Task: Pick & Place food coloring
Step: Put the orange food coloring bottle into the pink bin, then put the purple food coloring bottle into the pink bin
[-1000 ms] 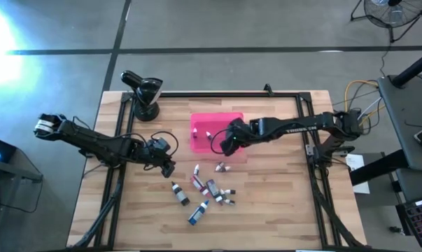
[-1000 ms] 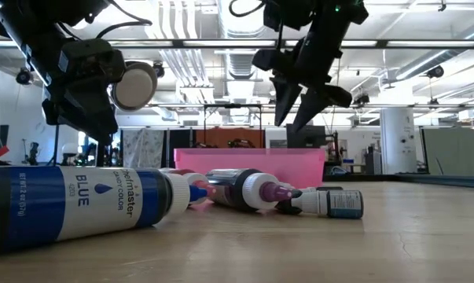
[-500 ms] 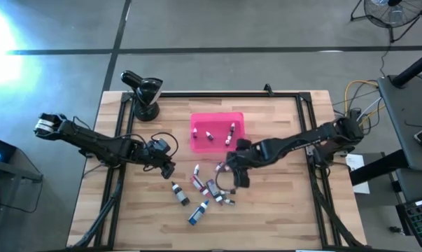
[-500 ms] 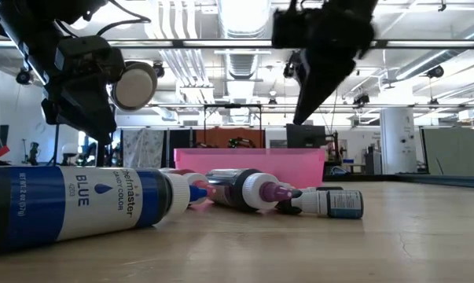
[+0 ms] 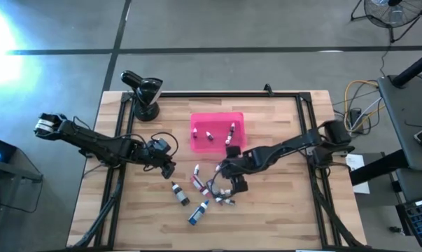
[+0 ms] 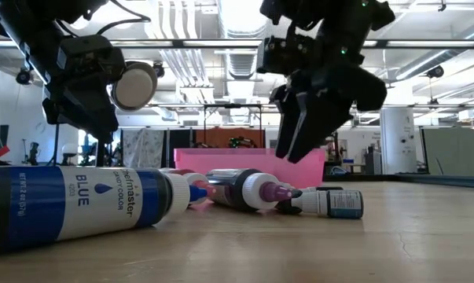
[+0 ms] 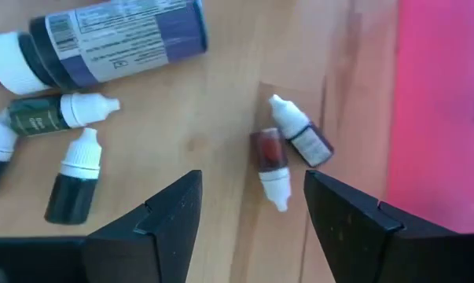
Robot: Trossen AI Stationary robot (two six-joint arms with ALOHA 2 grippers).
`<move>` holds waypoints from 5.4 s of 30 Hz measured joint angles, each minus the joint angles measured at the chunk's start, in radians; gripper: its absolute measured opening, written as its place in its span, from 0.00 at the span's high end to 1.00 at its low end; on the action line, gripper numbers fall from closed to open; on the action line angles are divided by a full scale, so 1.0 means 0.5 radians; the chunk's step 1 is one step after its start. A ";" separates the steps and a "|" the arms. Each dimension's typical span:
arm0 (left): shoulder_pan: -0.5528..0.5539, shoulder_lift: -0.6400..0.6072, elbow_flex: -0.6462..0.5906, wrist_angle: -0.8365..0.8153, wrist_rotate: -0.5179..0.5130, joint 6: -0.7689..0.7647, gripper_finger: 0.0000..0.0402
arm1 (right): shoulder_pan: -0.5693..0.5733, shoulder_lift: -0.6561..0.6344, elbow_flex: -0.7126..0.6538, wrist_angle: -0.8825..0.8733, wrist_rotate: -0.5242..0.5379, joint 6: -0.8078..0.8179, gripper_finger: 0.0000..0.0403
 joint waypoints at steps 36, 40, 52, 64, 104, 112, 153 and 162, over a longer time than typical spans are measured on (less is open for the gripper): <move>0.000 0.000 -0.003 -0.003 -0.005 -0.039 0.61 | -0.163 0.299 0.117 -0.025 -0.263 0.062 0.70; 0.000 0.000 -0.003 -0.003 -0.023 -0.039 0.61 | -0.166 0.299 0.117 -0.018 -0.232 0.106 0.80; 0.000 0.000 -0.003 -0.002 -0.027 -0.042 0.61 | -0.184 -0.090 0.209 -0.017 0.072 0.509 0.82; 0.000 0.000 -0.003 0.034 -0.044 -0.147 0.61 | -0.523 -0.230 0.385 -0.189 0.243 1.104 0.44; 0.098 1.158 0.875 -0.157 -0.071 -0.743 0.66 | 0.370 -1.123 -0.570 -1.330 0.465 2.996 0.42; 0.102 1.384 1.134 -0.324 -0.011 -0.950 0.66 | 0.367 -1.376 -0.747 -1.159 0.768 2.892 0.42; 0.135 1.626 1.236 -0.473 0.076 -0.926 0.79 | 0.364 -1.179 -0.762 -0.914 0.815 2.680 0.44; 0.135 1.626 1.232 -0.472 0.161 -0.931 0.83 | 0.364 -1.179 -0.762 -0.913 0.815 2.680 0.44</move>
